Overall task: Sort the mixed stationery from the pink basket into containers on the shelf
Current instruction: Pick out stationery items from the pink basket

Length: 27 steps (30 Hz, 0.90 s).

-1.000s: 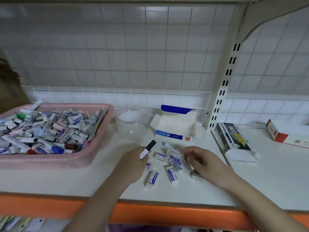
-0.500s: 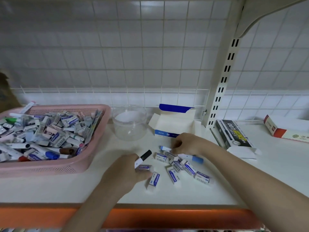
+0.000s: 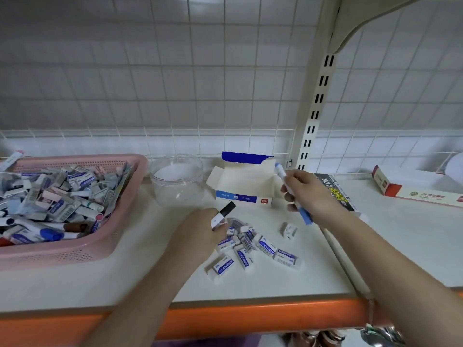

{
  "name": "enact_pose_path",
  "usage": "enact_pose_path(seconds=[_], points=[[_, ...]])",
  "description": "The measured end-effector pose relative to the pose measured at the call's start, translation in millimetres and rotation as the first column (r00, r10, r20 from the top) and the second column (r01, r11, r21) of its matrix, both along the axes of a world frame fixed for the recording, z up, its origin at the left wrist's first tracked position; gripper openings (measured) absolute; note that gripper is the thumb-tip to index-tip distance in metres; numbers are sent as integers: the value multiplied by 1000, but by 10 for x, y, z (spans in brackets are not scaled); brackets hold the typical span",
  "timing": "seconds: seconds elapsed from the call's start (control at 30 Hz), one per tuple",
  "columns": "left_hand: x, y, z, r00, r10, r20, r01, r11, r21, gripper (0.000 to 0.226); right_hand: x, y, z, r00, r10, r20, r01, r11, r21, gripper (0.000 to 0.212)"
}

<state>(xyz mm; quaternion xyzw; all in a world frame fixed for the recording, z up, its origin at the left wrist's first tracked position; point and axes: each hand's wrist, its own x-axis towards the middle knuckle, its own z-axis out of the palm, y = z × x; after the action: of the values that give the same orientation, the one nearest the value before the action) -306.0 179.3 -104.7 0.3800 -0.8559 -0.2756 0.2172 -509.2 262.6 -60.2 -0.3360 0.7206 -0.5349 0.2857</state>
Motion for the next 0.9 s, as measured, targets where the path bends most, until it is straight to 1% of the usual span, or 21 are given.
enact_pose_path(seconds=[0.03, 0.07, 0.1, 0.13, 0.17, 0.2, 0.23, 0.3, 0.37, 0.4, 0.43, 0.5, 0.57, 0.63, 0.7, 0.73, 0.77, 0.83, 0.87, 0.9], points=[[-59, -35, 24, 996, -90, 21, 90, 996, -23, 34, -76, 54, 9, 998, -4, -66, 8, 998, 70, 24], [-130, -62, 39, 983, -171, 67, 174, 984, -34, 30, -124, 119, 26, 986, 27, -162, 1, 985, 170, 25], [-204, -76, 36, 967, -227, 113, 232, 972, -31, 29, -151, 184, 22, 959, 102, -263, -18, 953, 302, 28], [-263, -72, 31, 955, -251, 156, 253, 967, 3, 34, -140, 249, 11, 920, 211, -330, -43, 892, 449, 33], [-299, -72, 12, 952, -248, 179, 245, 969, 39, 36, -100, 302, -25, 883, 318, -345, -70, 816, 574, 38], [-312, -83, -10, 959, -218, 182, 209, 975, 70, 35, -42, 341, -76, 862, 390, -325, -98, 755, 648, 40], [-301, -94, -20, 970, -180, 162, 168, 982, 87, 30, 10, 355, -137, 858, 410, -311, -113, 740, 663, 36], [-200, -104, -27, 989, -115, 91, 103, 986, 131, 19, 55, 339, -231, 861, 364, -356, -81, 788, 610, 25], [-36, -76, -2, 996, -84, -13, 85, 972, 220, 6, 72, 299, -212, 847, 337, -410, -66, 834, 548, 16], [63, -50, 9, 997, -48, -59, 62, 964, 258, 7, 82, 249, -175, 831, 340, -440, -84, 859, 505, 15], [176, -25, 3, 995, 15, -96, 12, 962, 271, 8, 116, 176, -115, 813, 349, -467, -119, 884, 453, 15], [444, 44, 9, 974, 183, -132, -147, 958, 245, 10, 290, -27, 27, 785, 385, -485, -226, 908, 354, 11], [713, 99, 14, 945, 309, -110, -277, 930, 241, 14, 580, -300, 112, 761, 475, -441, -356, 875, 329, 9], [920, 124, 20, 938, 339, -72, -313, 918, 243, 16, 890, -574, 99, 716, 581, -387, -454, 809, 374, 9], [1036, 120, 43, 935, 350, -64, -325, 913, 246, 17, 1133, -784, 24, 684, 650, -333, -505, 750, 428, 26], [1066, 111, 59, 933, 353, -71, -325, 911, 252, 20, 1193, -838, -1, 681, 652, -333, -497, 746, 444, 32], [1082, 101, 72, 932, 352, -88, -318, 910, 265, 24, 1208, -851, -4, 684, 634, -361, -473, 762, 443, 33], [1080, 92, 85, 936, 333, -118, -291, 917, 273, 24, 1112, -705, 77, 680, 565, -466, -387, 817, 427, 27], [1064, 91, 82, 944, 310, -109, -274, 926, 259, 21, 1021, -559, 125, 654, 555, -513, -348, 824, 448, 25], [1043, 91, 66, 954, 286, -88, -258, 936, 239, 18, 914, -379, 157, 623, 573, -533, -323, 808, 493, 28]])
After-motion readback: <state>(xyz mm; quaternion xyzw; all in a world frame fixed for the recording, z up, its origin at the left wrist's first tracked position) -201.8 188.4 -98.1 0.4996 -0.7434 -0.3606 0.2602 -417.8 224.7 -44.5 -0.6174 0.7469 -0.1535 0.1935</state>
